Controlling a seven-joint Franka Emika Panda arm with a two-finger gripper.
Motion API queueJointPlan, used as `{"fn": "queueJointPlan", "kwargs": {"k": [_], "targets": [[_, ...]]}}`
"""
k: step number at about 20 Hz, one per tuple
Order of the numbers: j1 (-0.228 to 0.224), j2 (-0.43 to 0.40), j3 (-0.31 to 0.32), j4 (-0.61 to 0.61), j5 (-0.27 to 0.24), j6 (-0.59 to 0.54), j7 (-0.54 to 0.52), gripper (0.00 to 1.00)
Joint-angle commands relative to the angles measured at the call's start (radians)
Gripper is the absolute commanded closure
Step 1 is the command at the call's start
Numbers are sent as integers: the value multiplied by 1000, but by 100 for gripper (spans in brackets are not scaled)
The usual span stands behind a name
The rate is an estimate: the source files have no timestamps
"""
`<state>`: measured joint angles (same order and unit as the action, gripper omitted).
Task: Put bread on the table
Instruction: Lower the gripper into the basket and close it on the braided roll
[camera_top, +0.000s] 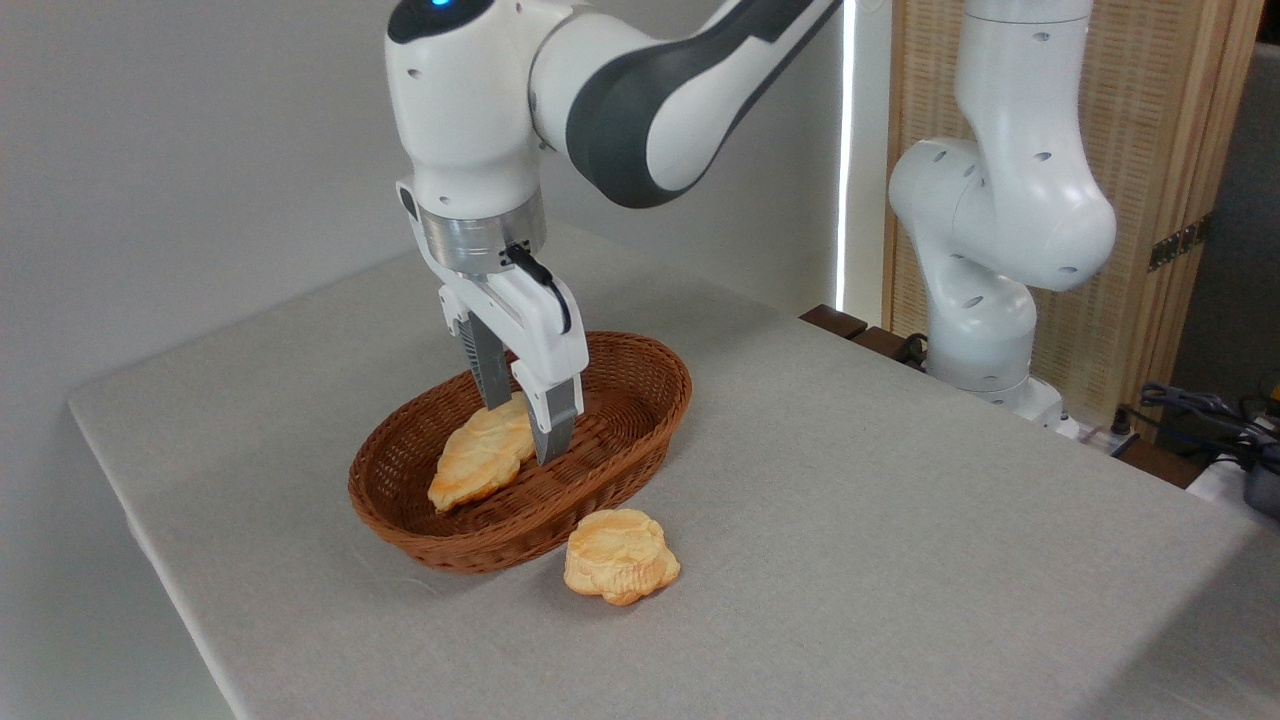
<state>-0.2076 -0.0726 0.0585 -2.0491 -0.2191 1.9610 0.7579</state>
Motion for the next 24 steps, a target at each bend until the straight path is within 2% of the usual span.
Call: {"fn": "queueJointPlan", "kwargs": {"k": [1,3,5,11,17,18,19,20,21,22,23,24], "targets": [[-47,-16,10,-42,-42,62,-124,0],[-78,10,10,-42,-40,94,-184,0],[-88,33,9,-40,-39,128,-228,0],[-136,89,7,-37,-26,161,-230,0],[-136,112,7,-29,-25,194,-229,0],[-136,112,7,-29,-8,194,-227,0],[-137,112,6,-29,35,194,-227,1],[-137,117,6,-28,77,194,-229,8],[-139,120,3,-22,90,196,-229,23],[-139,123,0,-17,92,196,-226,44],[-139,125,0,-17,95,196,-223,56],[-139,125,0,-17,96,196,-221,61]]}}
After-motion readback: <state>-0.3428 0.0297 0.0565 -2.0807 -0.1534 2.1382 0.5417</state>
